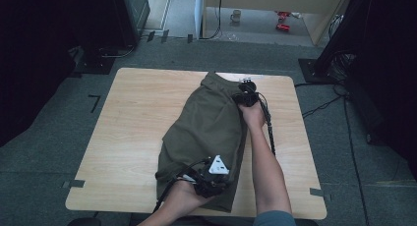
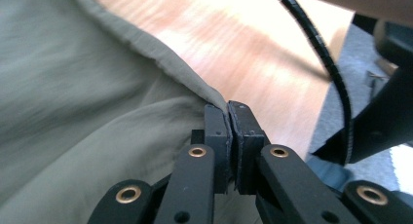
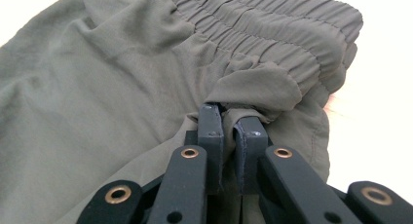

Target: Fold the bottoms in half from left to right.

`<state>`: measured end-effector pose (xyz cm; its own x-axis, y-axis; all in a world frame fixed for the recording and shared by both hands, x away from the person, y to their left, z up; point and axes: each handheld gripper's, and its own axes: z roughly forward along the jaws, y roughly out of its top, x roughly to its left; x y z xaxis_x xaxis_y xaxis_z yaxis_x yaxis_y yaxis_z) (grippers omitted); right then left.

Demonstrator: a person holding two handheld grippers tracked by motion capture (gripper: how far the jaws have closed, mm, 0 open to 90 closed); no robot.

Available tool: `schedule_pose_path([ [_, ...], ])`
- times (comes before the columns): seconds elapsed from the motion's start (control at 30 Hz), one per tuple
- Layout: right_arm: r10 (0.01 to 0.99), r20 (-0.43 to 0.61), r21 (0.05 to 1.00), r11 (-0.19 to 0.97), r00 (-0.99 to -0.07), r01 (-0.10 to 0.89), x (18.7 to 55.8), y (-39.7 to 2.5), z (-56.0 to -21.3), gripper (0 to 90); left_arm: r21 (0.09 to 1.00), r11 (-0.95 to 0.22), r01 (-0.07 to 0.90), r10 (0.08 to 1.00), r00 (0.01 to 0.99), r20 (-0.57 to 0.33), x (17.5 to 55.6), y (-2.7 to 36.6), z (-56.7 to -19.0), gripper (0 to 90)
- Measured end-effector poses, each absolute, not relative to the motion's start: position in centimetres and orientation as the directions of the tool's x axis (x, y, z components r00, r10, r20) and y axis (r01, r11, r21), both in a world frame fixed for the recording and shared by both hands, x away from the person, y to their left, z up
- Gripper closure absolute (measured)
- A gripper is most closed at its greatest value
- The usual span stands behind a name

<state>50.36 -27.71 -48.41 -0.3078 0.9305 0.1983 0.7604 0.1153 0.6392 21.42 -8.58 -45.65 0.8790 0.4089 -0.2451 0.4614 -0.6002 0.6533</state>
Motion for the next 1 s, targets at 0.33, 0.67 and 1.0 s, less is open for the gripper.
schedule_pose_path([
  [0.33,0.929,0.214,0.653,0.094,-0.302,0.752,50.2,-28.6,-48.7,82.2,0.655,-0.613,0.442,0.363,0.894,-0.263,20.6,-11.0,-47.0,86.6],
  [0.67,0.929,0.191,0.685,0.104,-0.316,0.721,49.4,-29.5,-47.6,65.6,0.691,-0.564,0.451,0.370,0.887,-0.277,21.5,-8.9,-46.0,65.8],
  [1.0,0.924,0.146,0.731,0.139,-0.353,0.668,46.3,-31.2,-45.1,72.2,0.739,-0.550,0.390,0.407,0.897,-0.170,25.0,-4.7,-44.2,59.6],
])
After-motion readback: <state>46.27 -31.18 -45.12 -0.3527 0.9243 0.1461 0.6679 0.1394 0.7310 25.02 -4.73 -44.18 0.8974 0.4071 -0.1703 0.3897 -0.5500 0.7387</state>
